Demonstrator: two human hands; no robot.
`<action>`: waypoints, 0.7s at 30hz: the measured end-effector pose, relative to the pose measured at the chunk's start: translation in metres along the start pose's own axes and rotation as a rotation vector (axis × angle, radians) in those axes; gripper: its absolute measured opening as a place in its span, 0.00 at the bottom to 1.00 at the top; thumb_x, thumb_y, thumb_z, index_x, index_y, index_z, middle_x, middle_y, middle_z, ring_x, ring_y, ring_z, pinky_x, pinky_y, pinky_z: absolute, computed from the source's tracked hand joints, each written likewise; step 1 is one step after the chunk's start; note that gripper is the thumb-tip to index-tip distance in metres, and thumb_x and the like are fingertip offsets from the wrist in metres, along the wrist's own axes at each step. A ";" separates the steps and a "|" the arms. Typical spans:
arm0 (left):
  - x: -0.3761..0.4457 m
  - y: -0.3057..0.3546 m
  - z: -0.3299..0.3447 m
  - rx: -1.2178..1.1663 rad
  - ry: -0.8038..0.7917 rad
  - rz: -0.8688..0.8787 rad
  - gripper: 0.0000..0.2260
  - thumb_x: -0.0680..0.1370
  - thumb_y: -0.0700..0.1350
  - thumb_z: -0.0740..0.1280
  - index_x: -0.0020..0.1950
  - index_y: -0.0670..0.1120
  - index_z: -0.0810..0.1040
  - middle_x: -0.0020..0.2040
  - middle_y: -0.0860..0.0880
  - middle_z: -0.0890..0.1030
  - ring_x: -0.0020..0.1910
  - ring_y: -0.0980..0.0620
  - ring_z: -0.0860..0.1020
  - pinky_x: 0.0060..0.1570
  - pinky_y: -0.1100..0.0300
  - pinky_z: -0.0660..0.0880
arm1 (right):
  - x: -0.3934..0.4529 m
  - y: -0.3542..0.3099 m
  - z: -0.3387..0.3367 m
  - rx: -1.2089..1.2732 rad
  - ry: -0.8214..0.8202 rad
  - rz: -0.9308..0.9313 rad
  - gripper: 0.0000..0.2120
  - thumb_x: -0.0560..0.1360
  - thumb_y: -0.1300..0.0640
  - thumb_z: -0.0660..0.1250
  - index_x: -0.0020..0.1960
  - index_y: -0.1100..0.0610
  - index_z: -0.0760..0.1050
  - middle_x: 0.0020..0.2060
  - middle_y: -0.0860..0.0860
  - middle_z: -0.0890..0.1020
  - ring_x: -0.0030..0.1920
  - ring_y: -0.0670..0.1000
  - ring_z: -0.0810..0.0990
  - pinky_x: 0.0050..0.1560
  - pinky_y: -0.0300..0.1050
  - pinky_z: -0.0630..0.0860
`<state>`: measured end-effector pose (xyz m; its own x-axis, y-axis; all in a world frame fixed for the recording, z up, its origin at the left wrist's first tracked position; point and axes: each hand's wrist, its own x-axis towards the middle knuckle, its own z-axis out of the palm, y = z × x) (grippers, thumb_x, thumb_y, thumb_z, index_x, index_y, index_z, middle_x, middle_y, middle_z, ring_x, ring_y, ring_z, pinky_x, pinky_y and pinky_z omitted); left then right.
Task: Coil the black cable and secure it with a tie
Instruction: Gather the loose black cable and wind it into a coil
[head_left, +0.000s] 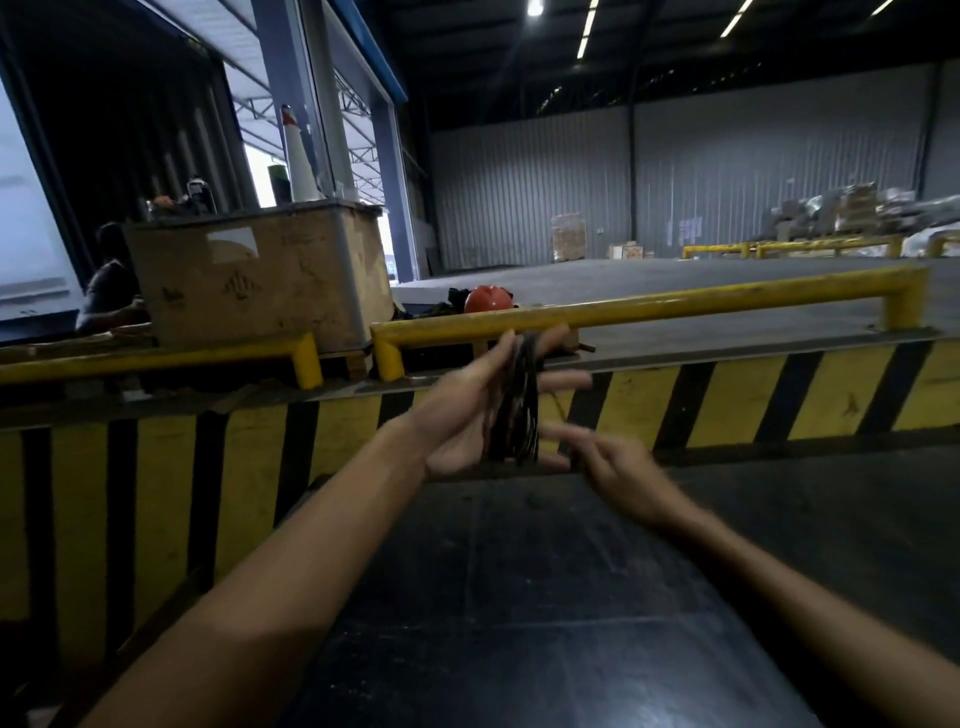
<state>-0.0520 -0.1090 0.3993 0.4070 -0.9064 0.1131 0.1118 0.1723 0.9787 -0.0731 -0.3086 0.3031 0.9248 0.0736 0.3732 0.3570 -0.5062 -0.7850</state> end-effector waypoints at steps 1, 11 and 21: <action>0.005 0.005 0.000 -0.020 0.040 0.075 0.21 0.77 0.61 0.54 0.69 0.61 0.69 0.72 0.45 0.68 0.57 0.39 0.80 0.53 0.40 0.78 | -0.011 0.003 0.021 -0.001 -0.076 0.026 0.16 0.80 0.47 0.53 0.49 0.52 0.78 0.43 0.53 0.81 0.43 0.50 0.80 0.45 0.49 0.77; -0.006 -0.046 -0.054 0.932 0.461 -0.279 0.26 0.74 0.66 0.50 0.69 0.60 0.67 0.62 0.44 0.76 0.45 0.47 0.84 0.40 0.62 0.79 | -0.029 -0.052 0.013 -0.445 -0.386 -0.204 0.07 0.80 0.51 0.57 0.50 0.49 0.74 0.40 0.45 0.77 0.38 0.43 0.77 0.38 0.38 0.74; 0.010 -0.071 -0.006 0.355 0.281 -0.075 0.29 0.78 0.65 0.51 0.40 0.44 0.78 0.20 0.52 0.68 0.16 0.55 0.64 0.25 0.60 0.68 | -0.014 -0.012 -0.017 0.435 -0.047 -0.023 0.13 0.80 0.53 0.58 0.47 0.61 0.77 0.47 0.55 0.83 0.50 0.52 0.81 0.52 0.49 0.78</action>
<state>-0.0503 -0.1284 0.3297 0.6451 -0.7632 0.0367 -0.1472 -0.0770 0.9861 -0.0923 -0.3184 0.3157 0.9173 0.1245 0.3783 0.3906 -0.0959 -0.9156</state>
